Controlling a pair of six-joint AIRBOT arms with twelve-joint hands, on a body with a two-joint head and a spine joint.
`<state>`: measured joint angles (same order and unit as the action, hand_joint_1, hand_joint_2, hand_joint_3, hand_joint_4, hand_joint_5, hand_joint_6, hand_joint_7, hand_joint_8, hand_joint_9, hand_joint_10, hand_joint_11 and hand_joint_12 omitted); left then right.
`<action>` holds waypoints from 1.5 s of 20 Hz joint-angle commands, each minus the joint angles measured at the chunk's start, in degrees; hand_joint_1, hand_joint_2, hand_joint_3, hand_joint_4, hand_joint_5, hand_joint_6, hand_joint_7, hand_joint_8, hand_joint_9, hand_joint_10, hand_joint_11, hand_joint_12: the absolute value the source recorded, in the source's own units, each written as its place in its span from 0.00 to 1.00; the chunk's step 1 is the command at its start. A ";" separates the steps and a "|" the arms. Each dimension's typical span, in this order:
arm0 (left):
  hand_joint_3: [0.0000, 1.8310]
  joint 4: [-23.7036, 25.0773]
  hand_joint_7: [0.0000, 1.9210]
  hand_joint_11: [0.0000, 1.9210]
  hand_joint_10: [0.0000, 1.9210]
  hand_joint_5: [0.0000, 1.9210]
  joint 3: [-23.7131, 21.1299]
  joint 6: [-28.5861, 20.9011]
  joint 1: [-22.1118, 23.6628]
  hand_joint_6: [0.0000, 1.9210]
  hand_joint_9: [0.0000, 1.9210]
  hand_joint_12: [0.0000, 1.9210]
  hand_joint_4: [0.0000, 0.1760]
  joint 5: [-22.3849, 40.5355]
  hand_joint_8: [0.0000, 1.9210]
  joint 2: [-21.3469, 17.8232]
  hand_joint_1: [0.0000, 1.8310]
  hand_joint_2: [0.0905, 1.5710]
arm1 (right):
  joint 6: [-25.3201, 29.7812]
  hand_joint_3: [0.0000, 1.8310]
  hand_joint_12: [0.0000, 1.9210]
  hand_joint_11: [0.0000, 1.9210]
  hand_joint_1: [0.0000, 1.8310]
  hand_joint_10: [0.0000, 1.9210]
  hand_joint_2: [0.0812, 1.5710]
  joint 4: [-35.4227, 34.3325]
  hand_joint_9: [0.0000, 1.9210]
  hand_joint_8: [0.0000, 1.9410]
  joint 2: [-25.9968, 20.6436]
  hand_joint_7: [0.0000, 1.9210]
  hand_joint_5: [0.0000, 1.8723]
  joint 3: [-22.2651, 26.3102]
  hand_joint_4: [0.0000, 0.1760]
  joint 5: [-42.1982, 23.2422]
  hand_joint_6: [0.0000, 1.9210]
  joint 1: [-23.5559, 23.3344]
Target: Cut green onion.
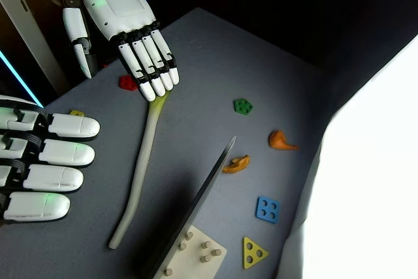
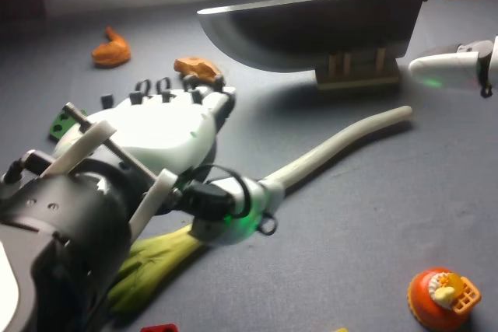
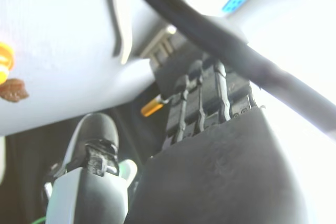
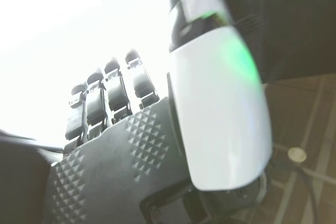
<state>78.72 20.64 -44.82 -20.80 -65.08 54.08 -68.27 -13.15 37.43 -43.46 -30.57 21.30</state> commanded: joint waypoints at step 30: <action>0.00 13.88 0.03 0.01 0.00 0.01 0.59 -15.29 -18.58 0.00 0.01 0.01 0.05 -5.15 0.00 3.29 0.26 0.83 | 0.12 0.00 0.00 0.00 0.63 0.00 0.63 -13.05 0.00 0.00 21.17 0.00 0.00 -35.02 0.28 -5.32 0.00 3.23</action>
<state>88.18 21.06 -59.99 -39.72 -67.70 57.12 -68.53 -26.89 59.22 -78.35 -28.86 24.60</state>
